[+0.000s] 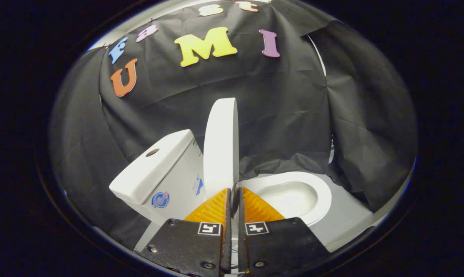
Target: Open the toilet lid.
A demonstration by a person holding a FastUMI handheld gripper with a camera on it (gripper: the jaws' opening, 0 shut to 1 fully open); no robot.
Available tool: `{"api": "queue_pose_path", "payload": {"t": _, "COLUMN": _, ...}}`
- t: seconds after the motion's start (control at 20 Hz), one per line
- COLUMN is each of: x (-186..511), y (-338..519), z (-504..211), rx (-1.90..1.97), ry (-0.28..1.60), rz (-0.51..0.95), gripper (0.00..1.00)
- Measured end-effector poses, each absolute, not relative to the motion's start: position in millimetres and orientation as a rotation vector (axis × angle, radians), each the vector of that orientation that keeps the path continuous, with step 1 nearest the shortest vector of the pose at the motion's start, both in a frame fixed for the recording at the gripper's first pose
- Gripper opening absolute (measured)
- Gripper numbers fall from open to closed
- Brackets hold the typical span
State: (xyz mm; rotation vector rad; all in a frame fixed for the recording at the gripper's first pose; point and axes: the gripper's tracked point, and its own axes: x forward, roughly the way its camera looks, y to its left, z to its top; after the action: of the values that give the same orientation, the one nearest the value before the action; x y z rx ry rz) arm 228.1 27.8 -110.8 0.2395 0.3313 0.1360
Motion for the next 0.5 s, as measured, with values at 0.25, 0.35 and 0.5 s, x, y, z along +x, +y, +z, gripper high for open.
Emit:
{"api": "queue_pose_path", "payload": {"t": 0.25, "x": 225, "y": 35, "z": -107, "rx": 0.201, "ry": 0.315, "rz": 0.147, "gripper": 0.1}}
{"api": "queue_pose_path", "payload": {"t": 0.35, "x": 225, "y": 41, "z": -107, "rx": 0.191, "ry": 0.318, "rz": 0.14, "gripper": 0.1}}
{"api": "queue_pose_path", "payload": {"t": 0.5, "x": 225, "y": 51, "z": -105, "rx": 0.172, "ry": 0.322, "rz": 0.115, "gripper": 0.1}}
